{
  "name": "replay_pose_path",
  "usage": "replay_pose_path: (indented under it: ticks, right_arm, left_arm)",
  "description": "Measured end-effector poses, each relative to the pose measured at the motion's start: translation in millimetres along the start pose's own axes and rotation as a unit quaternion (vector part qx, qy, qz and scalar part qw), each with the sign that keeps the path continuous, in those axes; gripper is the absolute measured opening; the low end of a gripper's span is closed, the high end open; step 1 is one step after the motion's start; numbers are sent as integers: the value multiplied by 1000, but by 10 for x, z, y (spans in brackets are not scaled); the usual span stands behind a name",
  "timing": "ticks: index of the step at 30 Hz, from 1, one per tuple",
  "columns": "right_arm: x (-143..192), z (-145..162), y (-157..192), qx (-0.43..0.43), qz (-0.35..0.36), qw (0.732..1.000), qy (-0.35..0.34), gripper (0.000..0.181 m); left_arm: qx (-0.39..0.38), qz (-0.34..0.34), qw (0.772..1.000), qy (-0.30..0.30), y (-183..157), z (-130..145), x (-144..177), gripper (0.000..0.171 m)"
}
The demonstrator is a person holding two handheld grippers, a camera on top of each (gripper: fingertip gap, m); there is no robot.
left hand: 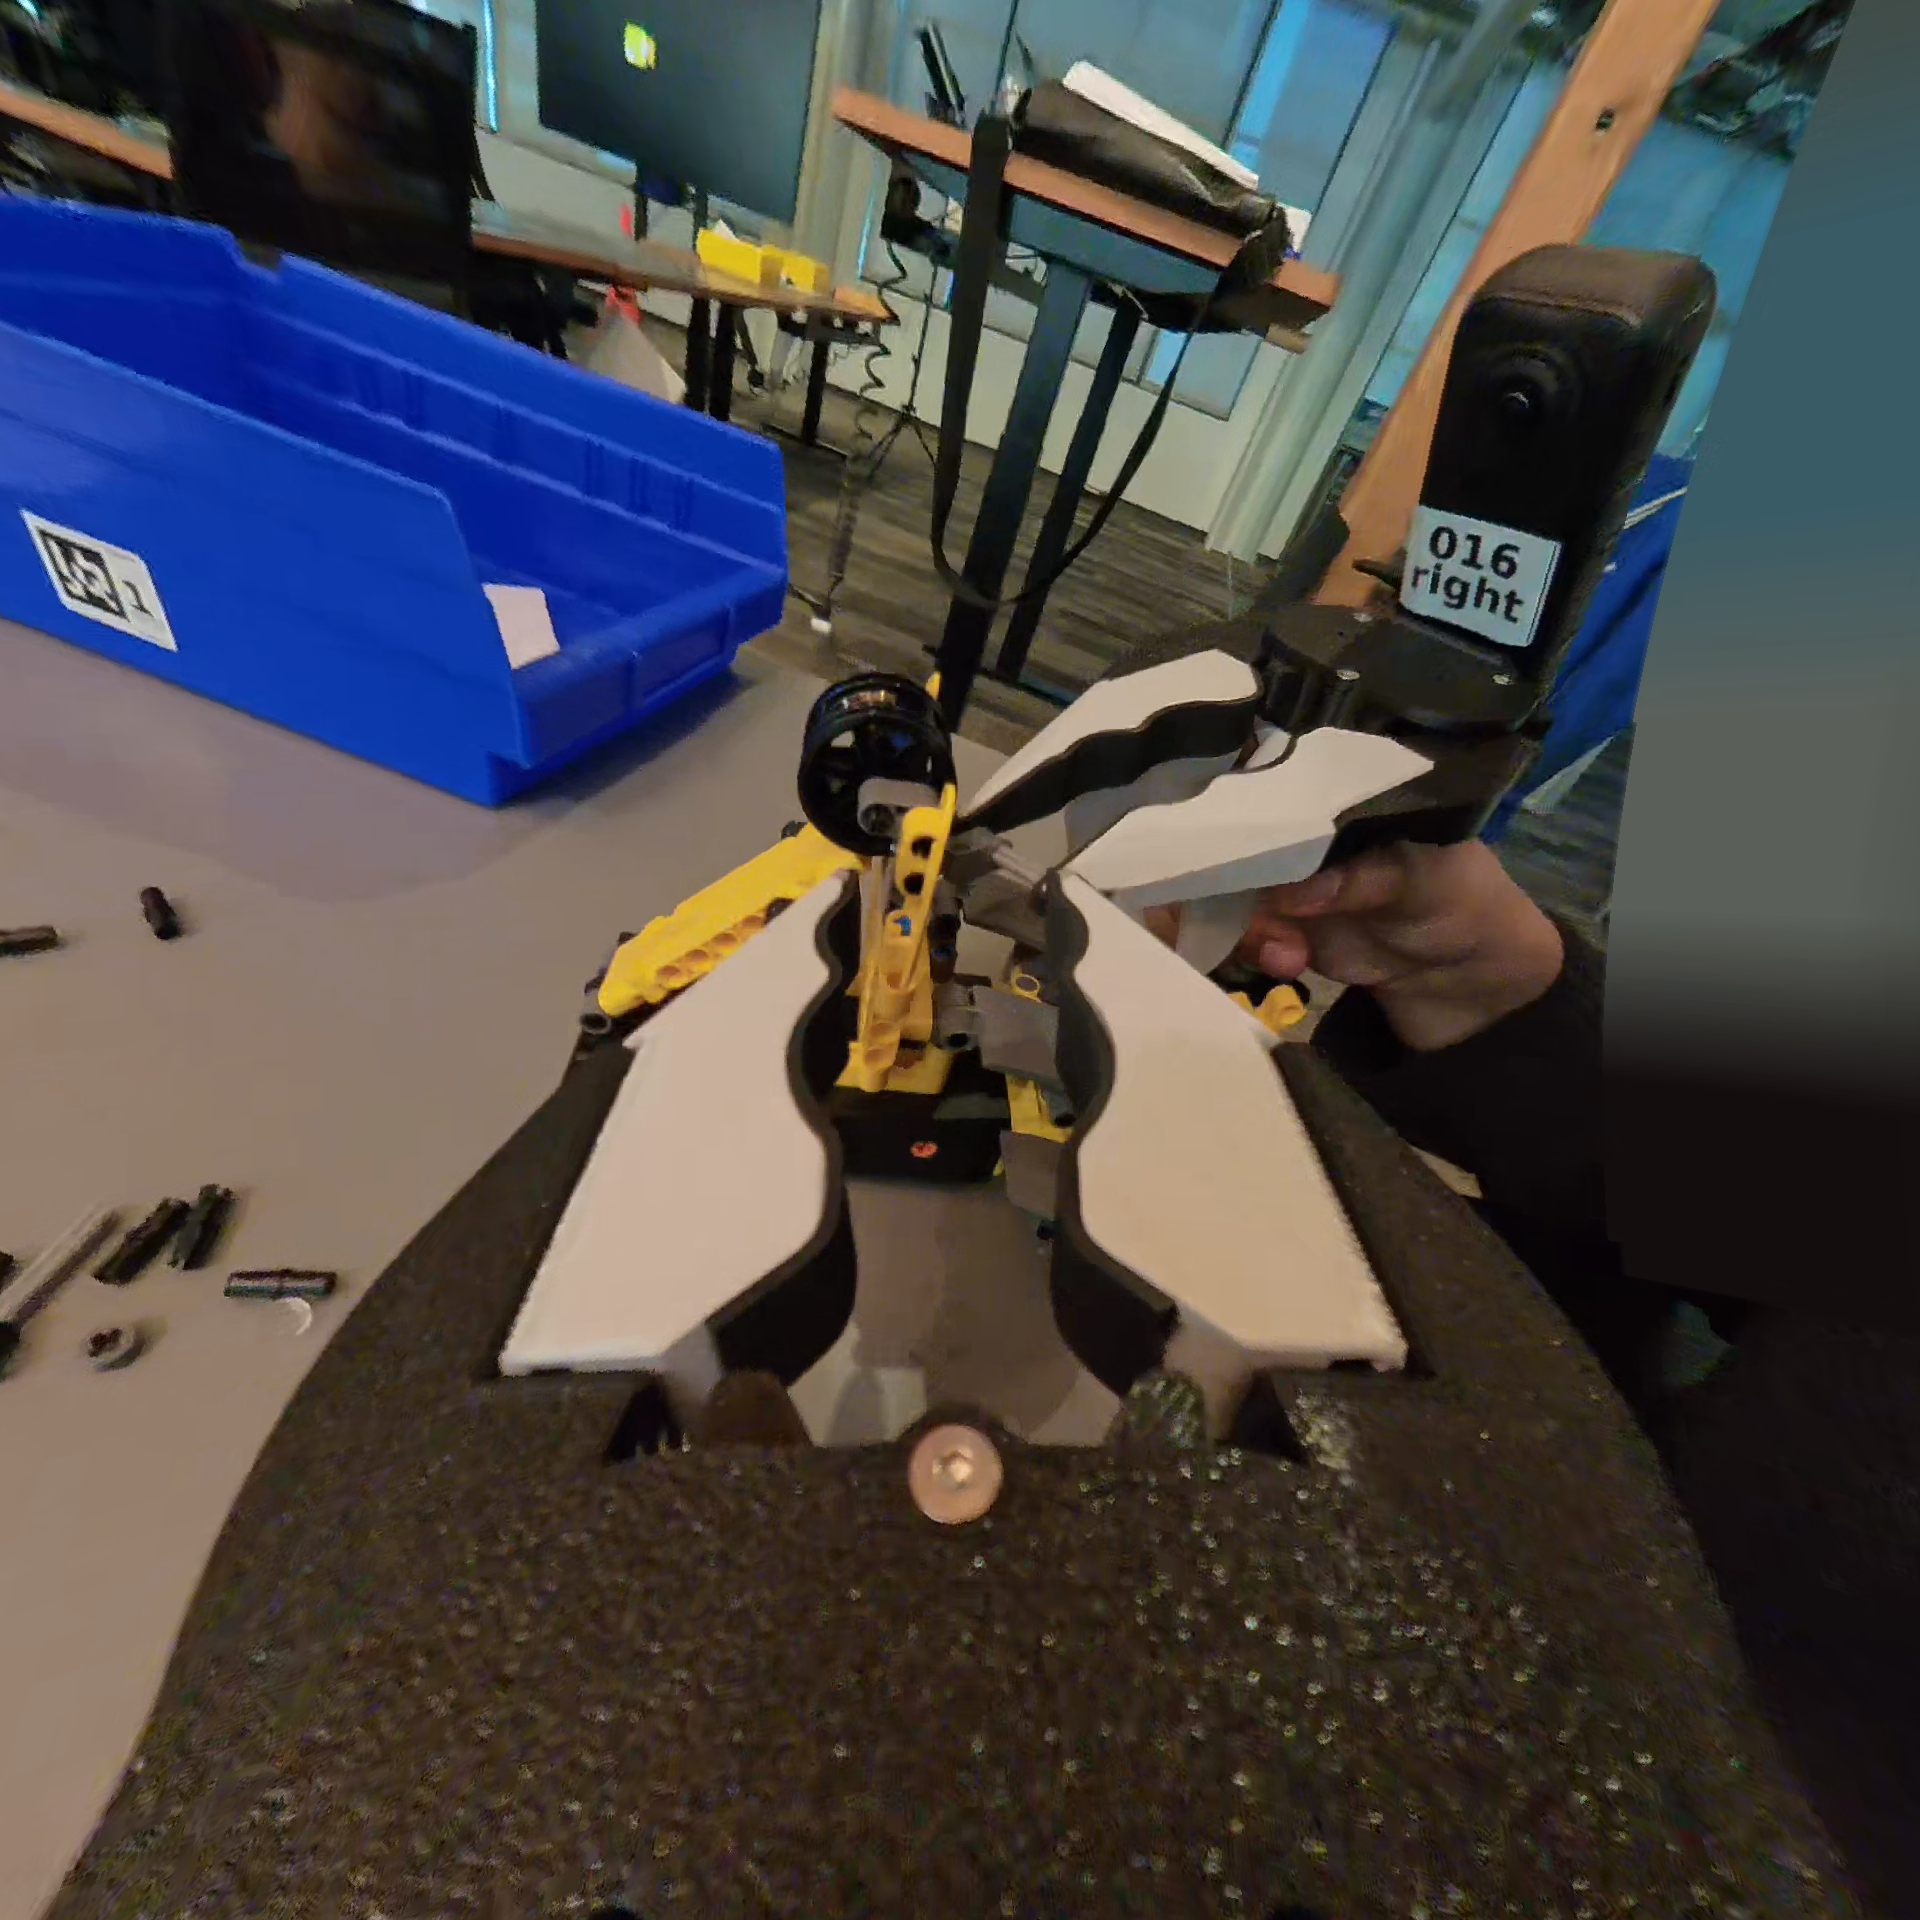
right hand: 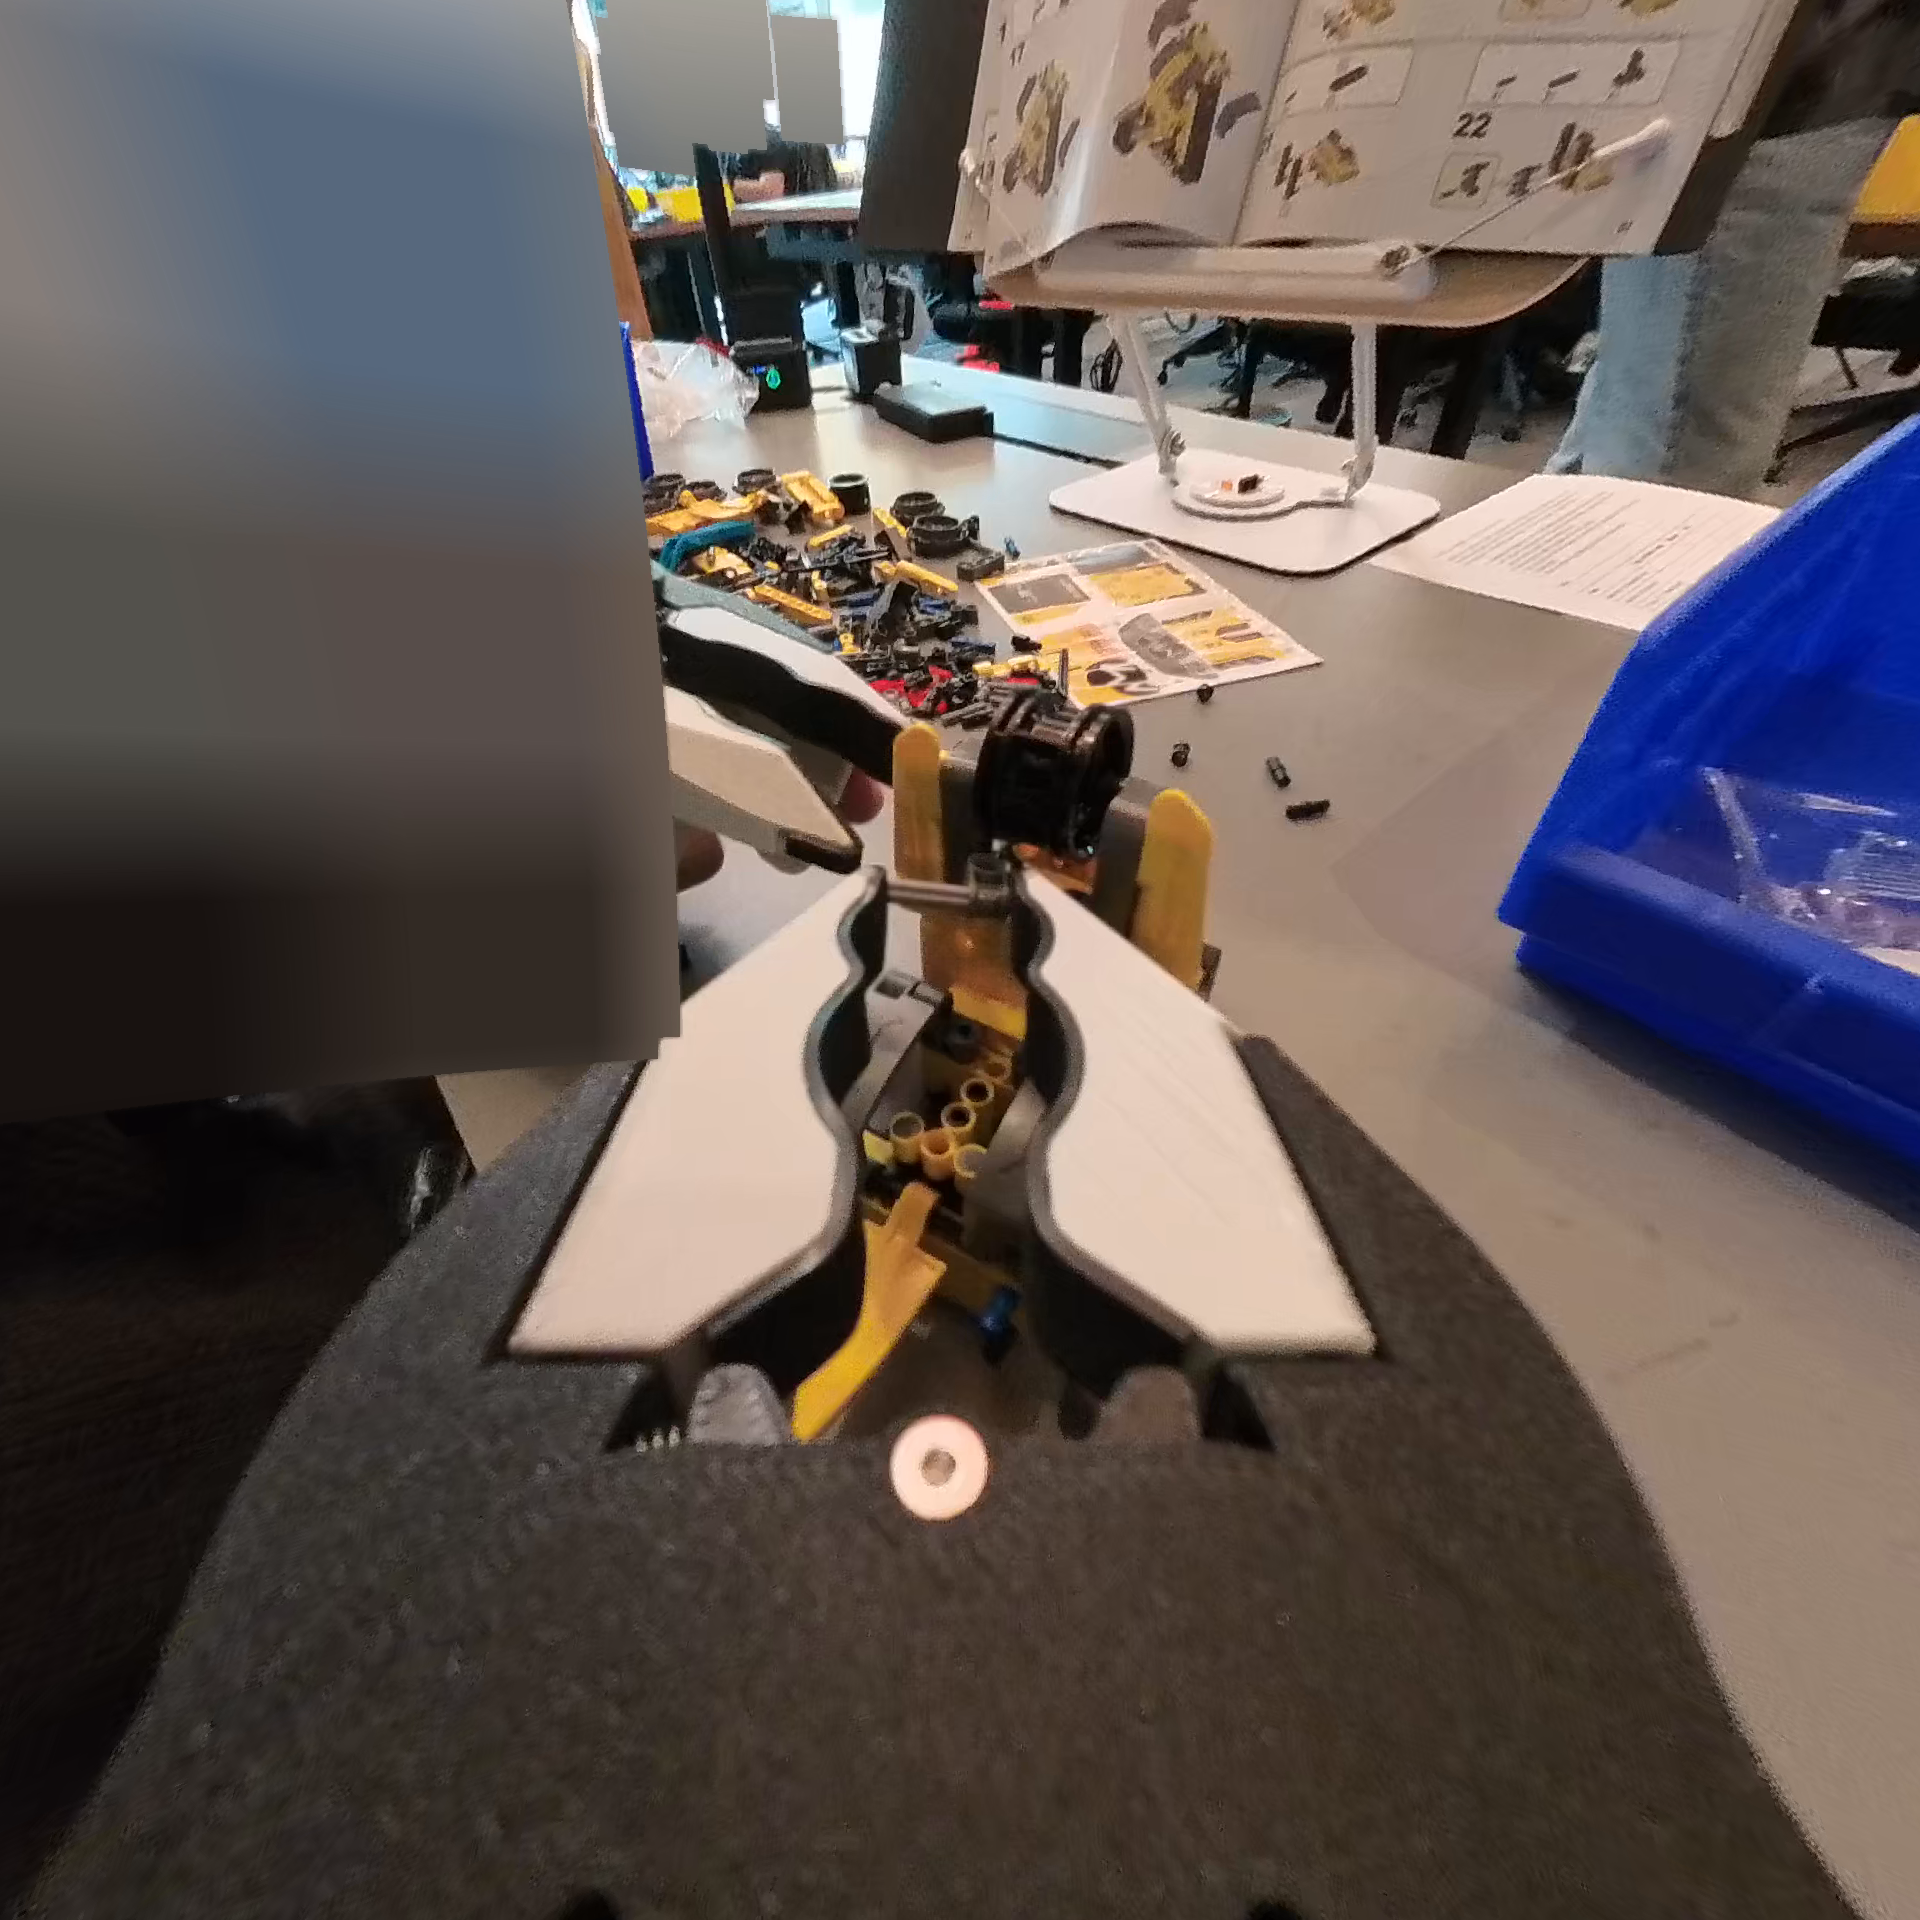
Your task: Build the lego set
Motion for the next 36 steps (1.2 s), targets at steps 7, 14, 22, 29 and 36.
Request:
replay_pose_path:
  ticks: [7, 14, 22, 29, 36]
  right_arm:
    - [-50, -20, 4, 42, 22, 999, -13, 23]
    - [-85, 18, -17, 95, 51, 994, -11, 23]
    - [-109, 31, -28, 116, 83, 990, -10, 23]
    - [-88, 21, -33, 64, 85, 994, 3, 23]
    - [-62, 33, -29, 104, 65, 992, 2, 23]
  left_arm:
    - [34, 33, 999, 1, -40, 18, 12, 35]
    - [69, 56, 996, -1, -58, 17, 18, 34]
    - [78, 62, 995, -4, -55, 8, 23, 34]
    - [71, 62, 996, -3, -70, 14, 18, 34]
    - [69, 73, 995, 0, -106, 25, 20, 34]
Point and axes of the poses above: each gripper's, where its closed fingertips meet, x back along the fingers, z out of its underside, y = z × x across the jaws, the point moved 1 cm from there along x, back along the fingers, and after that the axes turned 2 degrees about x, right-handed, at the moved point
